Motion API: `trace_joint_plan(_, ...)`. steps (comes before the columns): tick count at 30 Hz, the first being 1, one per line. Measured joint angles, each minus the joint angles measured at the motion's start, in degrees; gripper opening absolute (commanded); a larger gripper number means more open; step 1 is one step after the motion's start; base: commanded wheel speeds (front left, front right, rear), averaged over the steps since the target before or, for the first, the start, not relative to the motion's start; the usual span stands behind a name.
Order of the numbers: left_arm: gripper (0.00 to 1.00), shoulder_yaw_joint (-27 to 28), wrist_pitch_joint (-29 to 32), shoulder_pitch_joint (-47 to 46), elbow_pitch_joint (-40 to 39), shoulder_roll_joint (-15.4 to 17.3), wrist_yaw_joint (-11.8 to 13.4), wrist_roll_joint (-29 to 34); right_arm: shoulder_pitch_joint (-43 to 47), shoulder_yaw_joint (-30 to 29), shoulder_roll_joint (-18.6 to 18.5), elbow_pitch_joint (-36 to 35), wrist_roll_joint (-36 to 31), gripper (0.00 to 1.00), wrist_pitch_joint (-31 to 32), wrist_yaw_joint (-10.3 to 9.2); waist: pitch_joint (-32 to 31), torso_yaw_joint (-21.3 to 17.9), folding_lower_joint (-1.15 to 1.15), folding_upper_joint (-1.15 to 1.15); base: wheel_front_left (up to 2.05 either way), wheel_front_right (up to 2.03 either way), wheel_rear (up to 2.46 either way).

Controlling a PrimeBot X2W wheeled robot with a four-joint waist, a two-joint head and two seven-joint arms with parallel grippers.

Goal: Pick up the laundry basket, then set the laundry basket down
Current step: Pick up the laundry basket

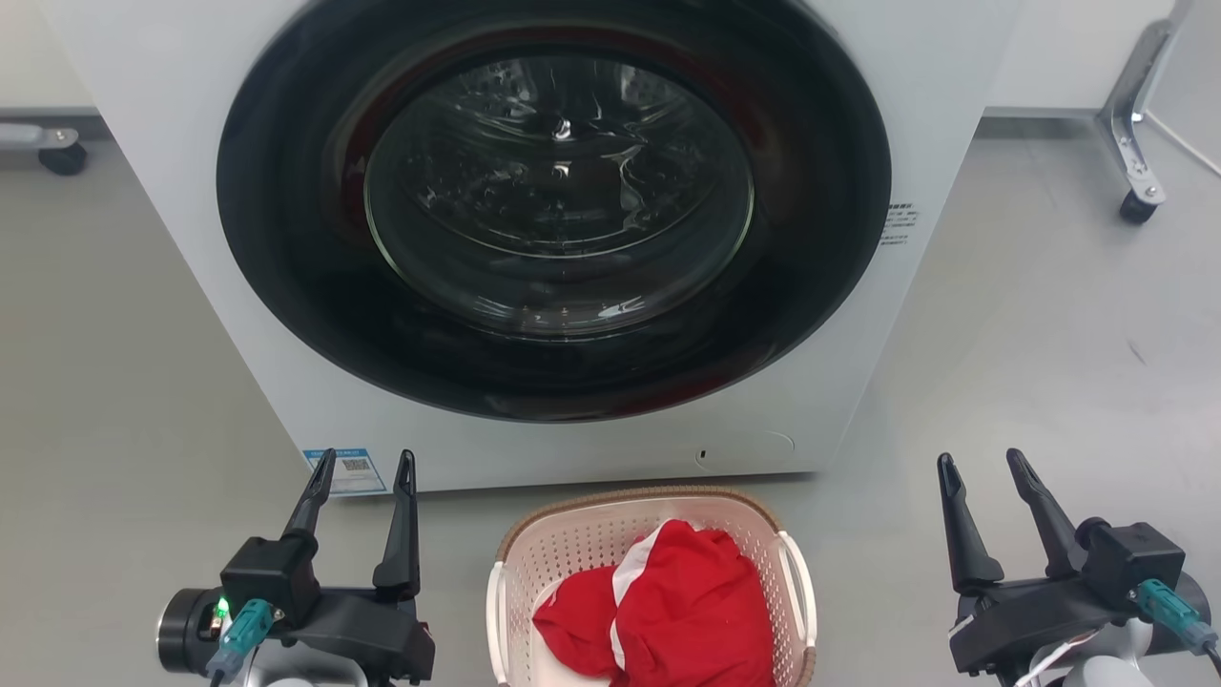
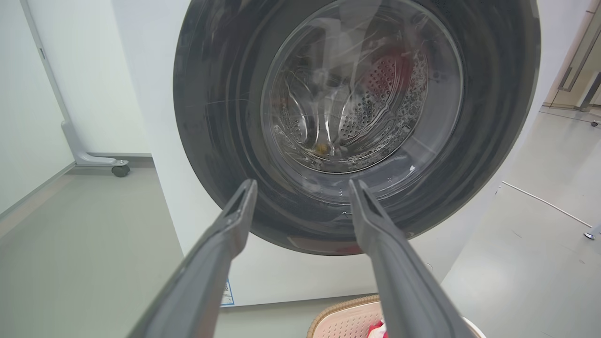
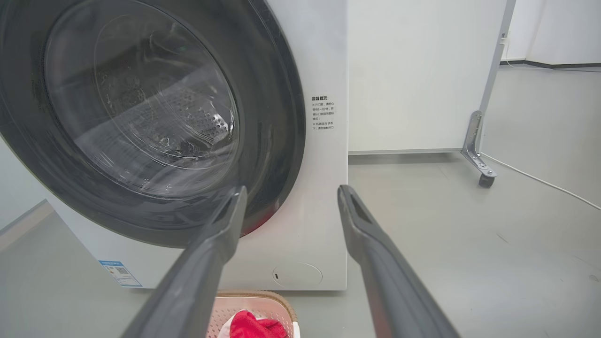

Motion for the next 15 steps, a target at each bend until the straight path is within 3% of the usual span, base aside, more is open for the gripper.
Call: trace_joint_plan(15, 1.0, -0.6, 0.7, -1.7, -1.5, -0.6, -0.1, -0.1, -3.9, 0.1, 0.7, -0.1, -0.8, 1.0, 0.0, 0.68, 6.9, 0.0, 0.0, 0.0, 0.0, 0.0, 0.0)
